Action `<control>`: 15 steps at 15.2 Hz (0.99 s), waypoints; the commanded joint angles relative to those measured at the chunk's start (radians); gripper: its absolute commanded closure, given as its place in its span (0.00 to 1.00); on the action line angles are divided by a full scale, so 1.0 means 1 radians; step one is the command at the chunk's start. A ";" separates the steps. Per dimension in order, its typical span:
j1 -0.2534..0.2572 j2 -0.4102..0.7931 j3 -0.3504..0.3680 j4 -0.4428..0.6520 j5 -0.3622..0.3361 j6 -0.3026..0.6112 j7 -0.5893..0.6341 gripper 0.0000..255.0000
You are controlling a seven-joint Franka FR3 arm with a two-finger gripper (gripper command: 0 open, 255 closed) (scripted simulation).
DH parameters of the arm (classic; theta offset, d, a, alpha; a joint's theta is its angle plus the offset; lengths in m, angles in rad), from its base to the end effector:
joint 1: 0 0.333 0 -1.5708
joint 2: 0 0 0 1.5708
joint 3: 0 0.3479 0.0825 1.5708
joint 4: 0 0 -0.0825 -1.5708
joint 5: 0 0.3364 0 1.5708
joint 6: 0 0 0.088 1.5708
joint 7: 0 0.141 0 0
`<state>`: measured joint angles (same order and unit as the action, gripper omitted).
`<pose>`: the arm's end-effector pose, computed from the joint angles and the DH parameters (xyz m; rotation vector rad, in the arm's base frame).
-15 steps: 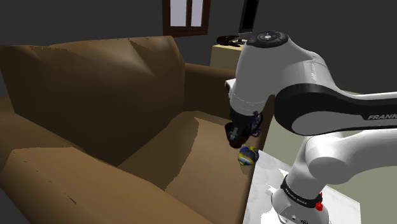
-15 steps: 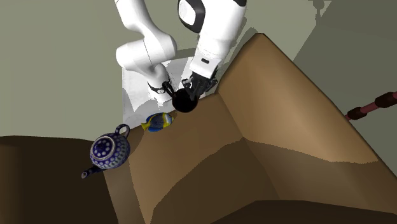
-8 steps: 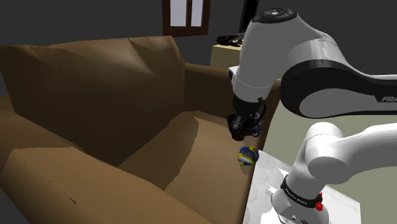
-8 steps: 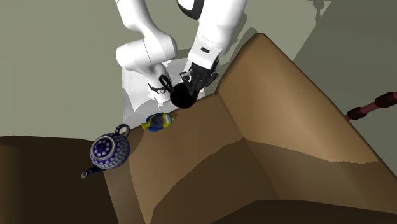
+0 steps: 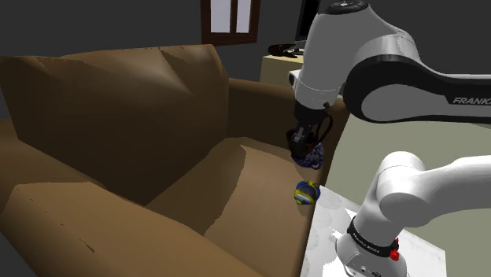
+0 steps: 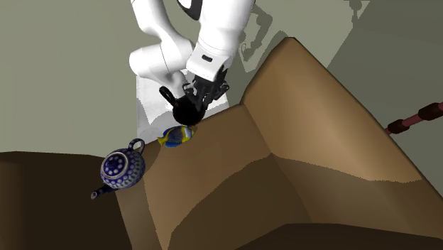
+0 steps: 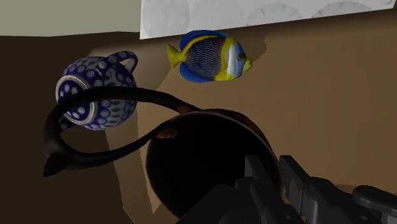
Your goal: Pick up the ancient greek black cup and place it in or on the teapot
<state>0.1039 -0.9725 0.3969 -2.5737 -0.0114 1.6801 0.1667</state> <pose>0.1727 0.1248 0.5183 2.8095 0.2489 0.1745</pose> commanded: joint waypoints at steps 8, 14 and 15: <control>-0.093 -0.030 -0.237 -0.080 -0.175 0.094 -0.213 1.00; -0.172 0.029 -0.390 -0.075 -0.289 0.187 -0.345 1.00; -0.185 0.044 -0.415 -0.069 -0.306 0.204 -0.366 1.00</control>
<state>-0.0688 -0.9478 0.0052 -2.6433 -0.2991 1.8572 -0.1803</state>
